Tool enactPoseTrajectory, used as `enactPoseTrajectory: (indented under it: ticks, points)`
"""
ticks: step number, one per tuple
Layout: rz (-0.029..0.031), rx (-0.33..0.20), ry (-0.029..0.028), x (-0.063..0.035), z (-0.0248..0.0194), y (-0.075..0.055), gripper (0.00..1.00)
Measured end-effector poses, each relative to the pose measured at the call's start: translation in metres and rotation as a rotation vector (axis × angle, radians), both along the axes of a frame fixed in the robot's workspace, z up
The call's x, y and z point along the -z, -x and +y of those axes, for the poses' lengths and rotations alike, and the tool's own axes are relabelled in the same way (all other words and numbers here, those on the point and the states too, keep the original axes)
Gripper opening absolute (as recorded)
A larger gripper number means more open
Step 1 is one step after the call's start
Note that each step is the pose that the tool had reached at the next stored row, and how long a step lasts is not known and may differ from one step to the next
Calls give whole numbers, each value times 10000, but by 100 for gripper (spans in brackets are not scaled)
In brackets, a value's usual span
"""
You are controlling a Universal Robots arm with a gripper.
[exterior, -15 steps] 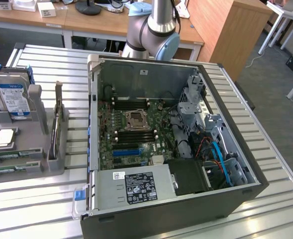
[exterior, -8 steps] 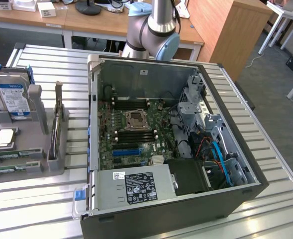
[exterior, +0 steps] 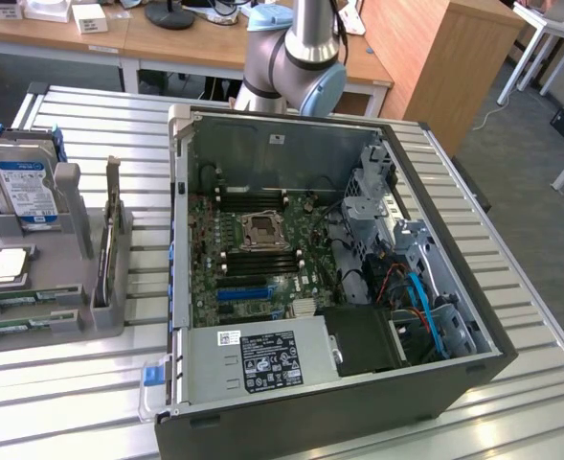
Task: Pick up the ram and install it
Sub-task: 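Pick up the ram and move it above insertion slot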
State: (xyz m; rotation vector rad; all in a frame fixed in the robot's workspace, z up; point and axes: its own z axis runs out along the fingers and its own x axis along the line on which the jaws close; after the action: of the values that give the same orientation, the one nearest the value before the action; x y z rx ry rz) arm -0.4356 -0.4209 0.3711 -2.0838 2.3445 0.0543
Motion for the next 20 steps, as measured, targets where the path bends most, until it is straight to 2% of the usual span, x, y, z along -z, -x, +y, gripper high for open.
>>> enactPoseTrajectory:
  ticks: [2, 20]
  points:
    - [35, -2, 1, -1, 0, -1, 11]
    - [72, -5, -6, 30, 0, -2, 11]
